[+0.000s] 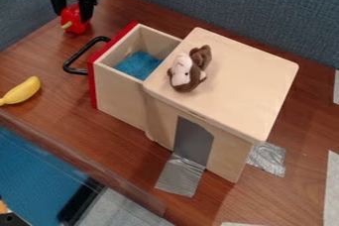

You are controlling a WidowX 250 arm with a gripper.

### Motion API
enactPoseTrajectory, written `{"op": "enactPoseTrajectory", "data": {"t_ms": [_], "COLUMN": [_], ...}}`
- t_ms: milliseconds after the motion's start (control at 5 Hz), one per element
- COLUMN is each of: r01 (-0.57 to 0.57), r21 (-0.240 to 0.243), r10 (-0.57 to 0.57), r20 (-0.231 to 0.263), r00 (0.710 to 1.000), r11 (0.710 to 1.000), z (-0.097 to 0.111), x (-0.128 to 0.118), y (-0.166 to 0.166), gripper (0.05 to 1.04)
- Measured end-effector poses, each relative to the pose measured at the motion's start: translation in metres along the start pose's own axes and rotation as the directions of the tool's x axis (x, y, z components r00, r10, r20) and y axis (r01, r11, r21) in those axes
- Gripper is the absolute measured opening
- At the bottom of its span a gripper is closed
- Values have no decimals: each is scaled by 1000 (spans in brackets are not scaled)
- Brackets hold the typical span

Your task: Move the red pepper to the lower left side of the table

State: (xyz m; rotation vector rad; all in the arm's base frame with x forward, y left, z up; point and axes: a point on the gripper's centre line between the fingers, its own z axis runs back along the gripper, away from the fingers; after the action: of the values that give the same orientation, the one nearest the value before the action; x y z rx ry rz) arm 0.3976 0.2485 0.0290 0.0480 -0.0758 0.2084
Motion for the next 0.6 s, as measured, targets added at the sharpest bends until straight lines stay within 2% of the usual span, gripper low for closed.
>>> {"op": "enactPoseTrajectory", "data": {"t_ms": [200, 400, 600], "r01": [7, 47, 78], "r21": [-33, -67, -77], "r10": [-7, -43, -72], "r20": [6, 51, 74], "r00": [1000, 998, 995], "r11": [999, 997, 994], "z": [3, 28, 42], "x": [-6, -22, -48], "y": [-2, -8, -6], "gripper": [826, 826, 826]}}
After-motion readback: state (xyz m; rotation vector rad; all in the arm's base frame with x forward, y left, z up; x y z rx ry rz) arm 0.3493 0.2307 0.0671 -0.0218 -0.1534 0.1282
